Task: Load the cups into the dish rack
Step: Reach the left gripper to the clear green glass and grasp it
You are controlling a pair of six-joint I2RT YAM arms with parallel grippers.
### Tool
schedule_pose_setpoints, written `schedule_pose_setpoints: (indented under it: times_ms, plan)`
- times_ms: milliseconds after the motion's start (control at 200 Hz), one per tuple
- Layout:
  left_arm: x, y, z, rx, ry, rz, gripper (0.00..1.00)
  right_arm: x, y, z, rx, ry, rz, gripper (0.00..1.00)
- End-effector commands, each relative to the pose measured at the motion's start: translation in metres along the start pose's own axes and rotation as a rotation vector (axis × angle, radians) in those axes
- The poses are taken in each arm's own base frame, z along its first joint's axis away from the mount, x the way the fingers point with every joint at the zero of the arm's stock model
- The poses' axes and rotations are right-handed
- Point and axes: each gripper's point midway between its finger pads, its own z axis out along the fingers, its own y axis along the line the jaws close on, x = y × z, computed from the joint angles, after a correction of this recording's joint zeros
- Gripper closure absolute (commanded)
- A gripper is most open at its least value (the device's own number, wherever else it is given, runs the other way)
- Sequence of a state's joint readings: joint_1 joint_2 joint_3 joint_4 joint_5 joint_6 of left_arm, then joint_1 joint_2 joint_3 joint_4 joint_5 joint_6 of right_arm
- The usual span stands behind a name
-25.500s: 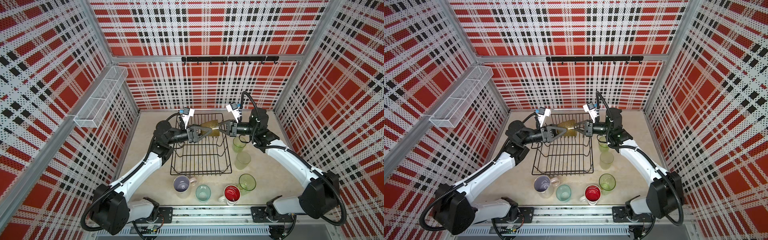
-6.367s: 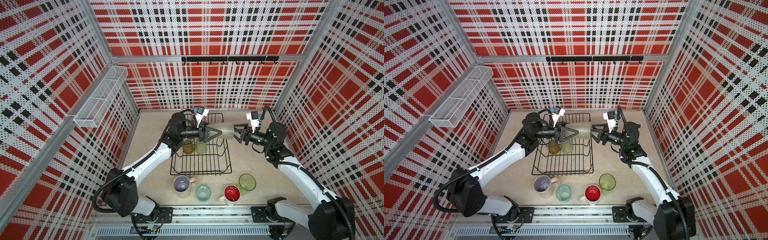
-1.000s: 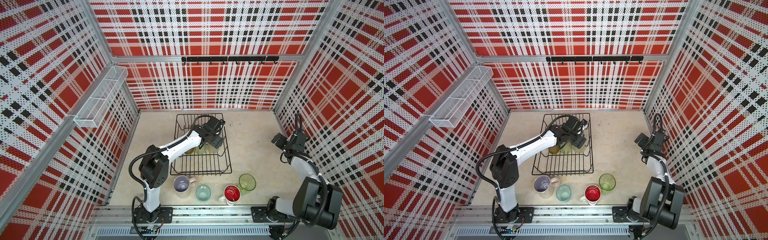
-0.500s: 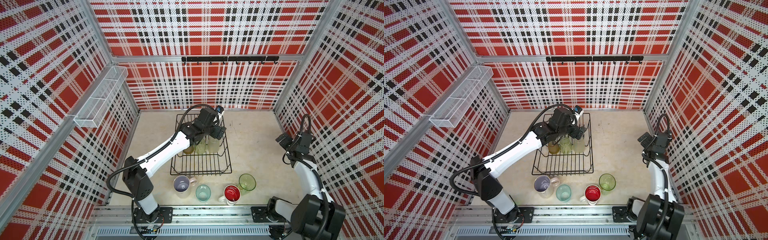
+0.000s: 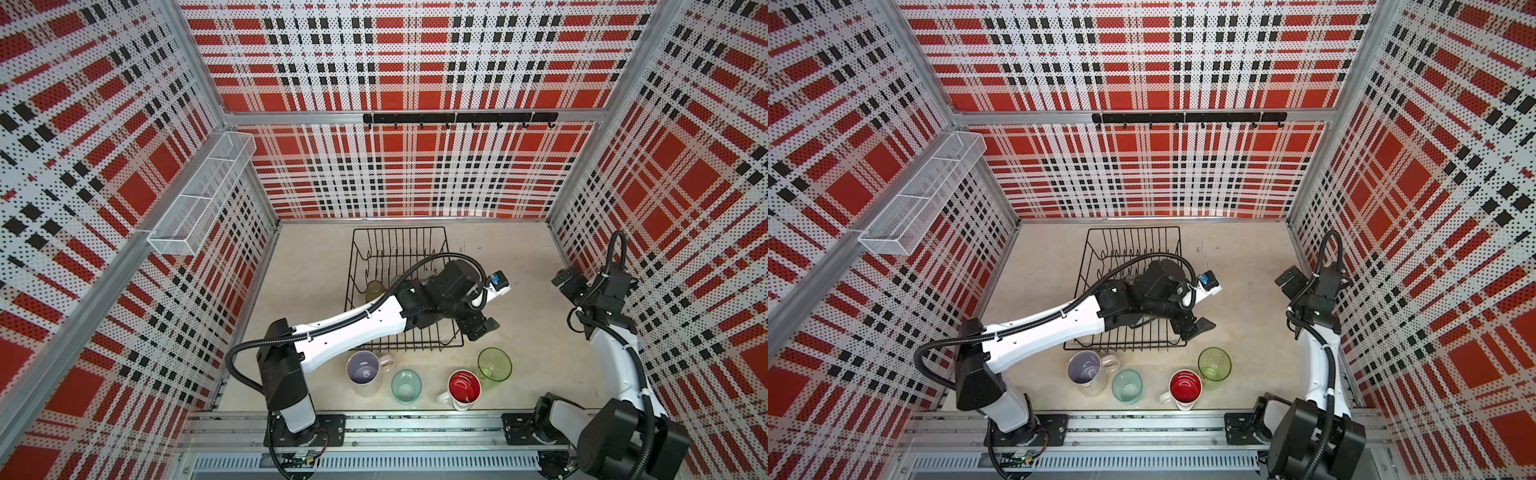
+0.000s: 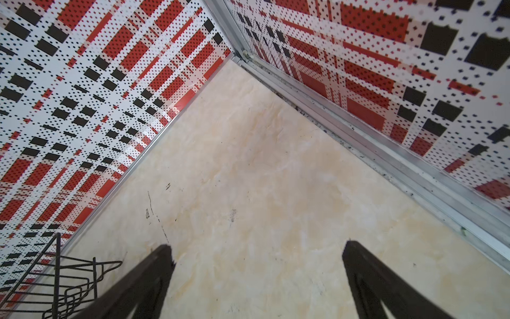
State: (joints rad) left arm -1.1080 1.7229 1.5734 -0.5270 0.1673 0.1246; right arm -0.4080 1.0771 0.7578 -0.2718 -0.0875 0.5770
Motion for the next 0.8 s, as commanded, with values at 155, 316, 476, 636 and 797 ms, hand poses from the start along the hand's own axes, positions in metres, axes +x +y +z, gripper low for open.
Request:
schedule_pose_setpoints:
  times_ms: [155, 316, 476, 636, 797]
  plan:
    - [0.044, -0.031, 0.046, 0.040, 0.202, 0.051, 0.14, 0.008, 0.003, 0.005, -0.024, 0.035, -0.007, 0.00]
    - [0.063, -0.030, 0.061, 0.013, 0.295, 0.066, 0.18, 0.009, 0.001, 0.006, -0.018, 0.037, -0.011, 0.00]
    - [0.077, -0.027, 0.073, 0.005, 0.356, 0.071, 0.28, 0.010, 0.001, 0.006, -0.017, 0.042, -0.015, 0.00]
    - [0.083, -0.031, 0.080, 0.033, 0.381, 0.070, 0.47, 0.009, 0.000, 0.004, -0.012, 0.034, -0.015, 0.00]
    - [0.086, -0.032, 0.082, 0.046, 0.388, 0.067, 0.64, 0.009, -0.001, 0.004, -0.008, 0.032, -0.015, 0.00]
